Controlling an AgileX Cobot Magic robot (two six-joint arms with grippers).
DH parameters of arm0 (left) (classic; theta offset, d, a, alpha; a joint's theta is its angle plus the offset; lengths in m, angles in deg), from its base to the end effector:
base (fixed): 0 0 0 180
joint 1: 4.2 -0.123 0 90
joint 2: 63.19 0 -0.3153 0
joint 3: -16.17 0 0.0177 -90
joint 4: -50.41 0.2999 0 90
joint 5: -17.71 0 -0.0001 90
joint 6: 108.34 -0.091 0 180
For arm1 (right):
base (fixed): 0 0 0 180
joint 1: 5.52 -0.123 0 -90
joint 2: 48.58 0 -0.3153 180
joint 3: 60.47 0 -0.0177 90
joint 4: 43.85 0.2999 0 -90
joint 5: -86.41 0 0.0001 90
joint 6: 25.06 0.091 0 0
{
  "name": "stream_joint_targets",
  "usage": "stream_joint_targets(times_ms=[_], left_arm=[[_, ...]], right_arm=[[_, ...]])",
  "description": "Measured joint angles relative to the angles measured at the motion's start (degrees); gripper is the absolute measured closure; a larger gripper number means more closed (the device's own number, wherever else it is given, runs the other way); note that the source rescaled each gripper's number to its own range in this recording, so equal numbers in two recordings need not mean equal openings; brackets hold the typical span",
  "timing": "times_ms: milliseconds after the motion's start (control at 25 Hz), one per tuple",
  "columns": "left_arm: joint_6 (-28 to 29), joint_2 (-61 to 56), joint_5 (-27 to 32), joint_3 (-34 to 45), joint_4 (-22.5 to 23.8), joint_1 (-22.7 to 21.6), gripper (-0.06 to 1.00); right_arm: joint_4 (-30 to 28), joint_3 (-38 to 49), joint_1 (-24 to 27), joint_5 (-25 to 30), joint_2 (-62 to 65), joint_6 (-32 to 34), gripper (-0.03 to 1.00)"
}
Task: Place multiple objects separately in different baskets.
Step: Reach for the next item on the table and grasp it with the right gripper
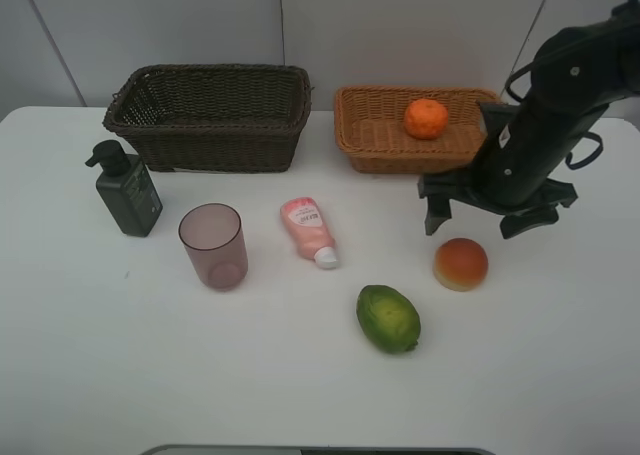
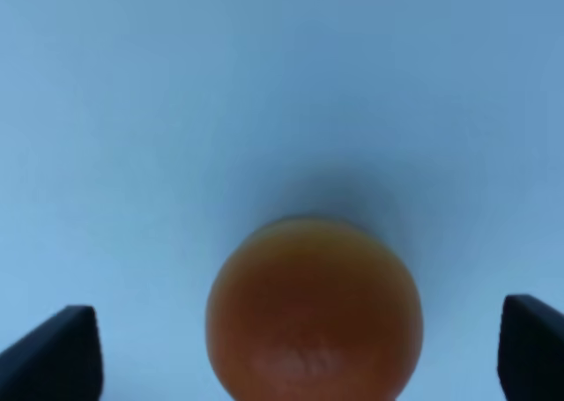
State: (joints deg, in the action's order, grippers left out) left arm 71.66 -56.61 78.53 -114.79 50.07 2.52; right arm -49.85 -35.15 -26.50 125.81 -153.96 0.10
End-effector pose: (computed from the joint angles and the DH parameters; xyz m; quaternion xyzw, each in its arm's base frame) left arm 0.0056 -0.0011 0.3025 0.0500 0.8486 -0.0338 0.5256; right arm 0.3180 0.1155 0.1554 -0.0011 0.9956 0.0001 0.0936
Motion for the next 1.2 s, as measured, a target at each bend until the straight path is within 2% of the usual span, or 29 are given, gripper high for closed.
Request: stream_joint_targets(times_ms=[440, 1080, 1120, 1160, 1200], left_arm=[[0.0, 0.0, 0.0, 0.0, 0.0, 0.0, -0.05], [0.0, 0.0, 0.0, 0.0, 0.0, 0.0, -0.05], [0.0, 0.0, 0.0, 0.0, 0.0, 0.0, -0.05], [0.0, 0.0, 0.0, 0.0, 0.0, 0.0, -0.05], [0.0, 0.0, 0.0, 0.0, 0.0, 0.0, -0.05]], right_arm=[[0.8, 0.5, 0.0, -2.2, -8.7, 0.2, -0.03], [0.6, 0.6, 0.0, -4.0, -10.8, 1.2, -0.03], [0.6, 0.6, 0.0, -4.0, -10.8, 1.2, -0.01], [0.6, 0.6, 0.0, -4.0, -10.8, 1.2, 0.06], [0.5, 0.6, 0.0, -4.0, -10.8, 1.2, 0.19]])
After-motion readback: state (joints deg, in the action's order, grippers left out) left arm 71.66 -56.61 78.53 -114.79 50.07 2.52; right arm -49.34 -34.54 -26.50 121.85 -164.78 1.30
